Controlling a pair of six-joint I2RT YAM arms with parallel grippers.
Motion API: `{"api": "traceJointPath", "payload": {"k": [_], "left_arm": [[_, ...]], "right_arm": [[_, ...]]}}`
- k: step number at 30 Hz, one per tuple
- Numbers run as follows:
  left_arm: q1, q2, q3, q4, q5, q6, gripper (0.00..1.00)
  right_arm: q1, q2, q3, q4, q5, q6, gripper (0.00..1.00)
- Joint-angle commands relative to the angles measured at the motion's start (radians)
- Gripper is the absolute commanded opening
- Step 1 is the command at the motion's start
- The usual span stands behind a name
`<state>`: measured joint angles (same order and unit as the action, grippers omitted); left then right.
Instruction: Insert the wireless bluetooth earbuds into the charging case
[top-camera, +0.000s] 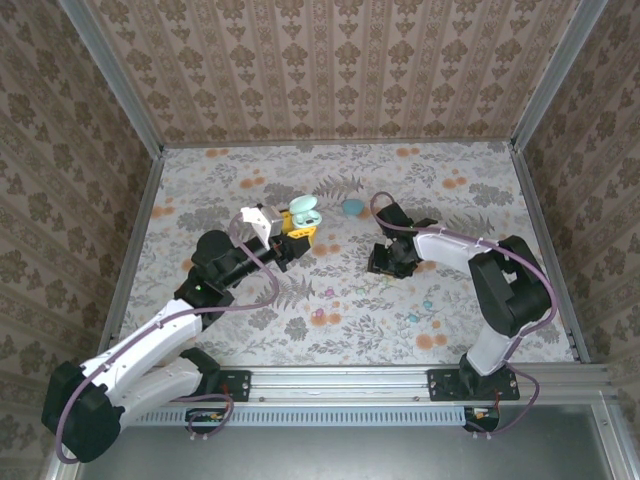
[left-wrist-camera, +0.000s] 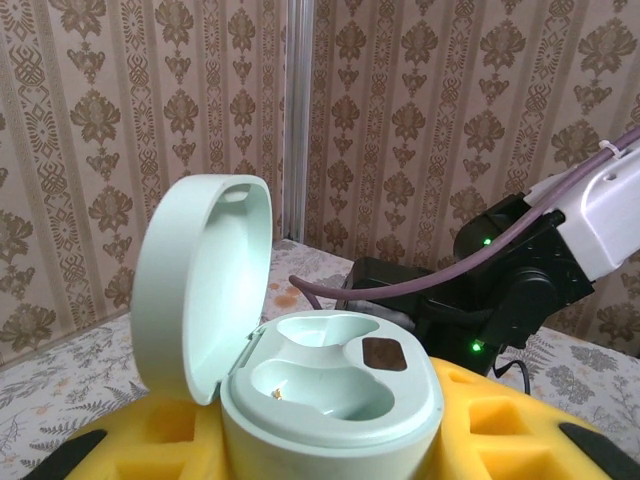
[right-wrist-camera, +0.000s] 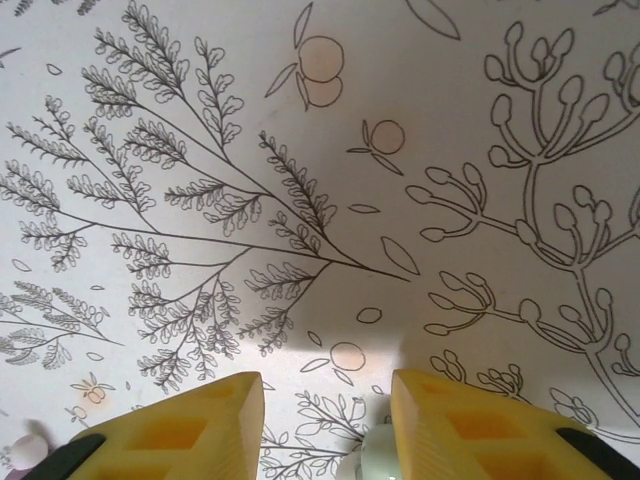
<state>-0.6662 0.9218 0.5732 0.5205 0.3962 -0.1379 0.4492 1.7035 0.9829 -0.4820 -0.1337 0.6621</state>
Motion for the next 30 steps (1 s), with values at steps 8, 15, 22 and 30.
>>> {"api": "traceJointPath", "payload": {"k": [8,15,22,30], "left_arm": [[0.011,0.006,0.034,0.033,0.021,0.004,0.34],[0.013,0.004,0.037,0.032,0.021,0.003,0.33],[0.014,0.006,0.038,0.026,0.022,0.004,0.33],[0.014,0.009,0.038,0.032,0.022,0.002,0.33]], "right_arm": [[-0.015,-0.058,-0.090,0.003,-0.037,0.036,0.41],[-0.015,-0.014,-0.089,0.059,-0.081,0.042,0.36],[-0.015,-0.020,-0.086,0.076,-0.116,0.050,0.32],[-0.015,-0.024,-0.083,0.058,-0.108,0.041,0.30]]}}
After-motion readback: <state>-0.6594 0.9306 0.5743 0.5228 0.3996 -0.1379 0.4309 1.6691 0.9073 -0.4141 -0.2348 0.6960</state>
